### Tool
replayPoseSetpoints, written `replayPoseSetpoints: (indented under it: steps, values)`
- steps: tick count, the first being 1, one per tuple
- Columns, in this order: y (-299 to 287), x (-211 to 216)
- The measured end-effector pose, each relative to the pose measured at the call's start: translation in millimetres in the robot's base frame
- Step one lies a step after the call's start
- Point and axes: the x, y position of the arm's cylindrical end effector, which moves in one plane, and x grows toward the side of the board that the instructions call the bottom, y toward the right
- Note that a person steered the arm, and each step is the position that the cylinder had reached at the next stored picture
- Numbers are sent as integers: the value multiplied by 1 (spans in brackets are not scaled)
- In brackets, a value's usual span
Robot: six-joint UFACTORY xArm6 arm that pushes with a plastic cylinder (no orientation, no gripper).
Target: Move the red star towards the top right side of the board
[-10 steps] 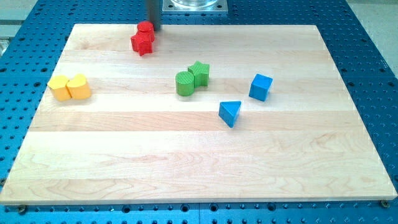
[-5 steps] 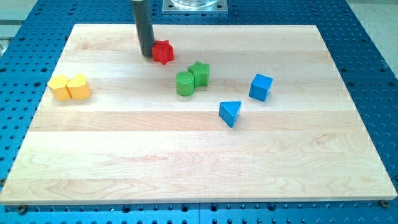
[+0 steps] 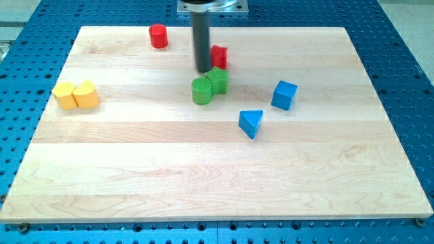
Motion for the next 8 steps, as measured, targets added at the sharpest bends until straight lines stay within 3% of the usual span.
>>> replayPoseSetpoints:
  steps: [1, 3, 6, 7, 8]
  values:
    - [48, -17]
    - [-15, -37]
    - [133, -73]
    - [146, -103]
    - [149, -97]
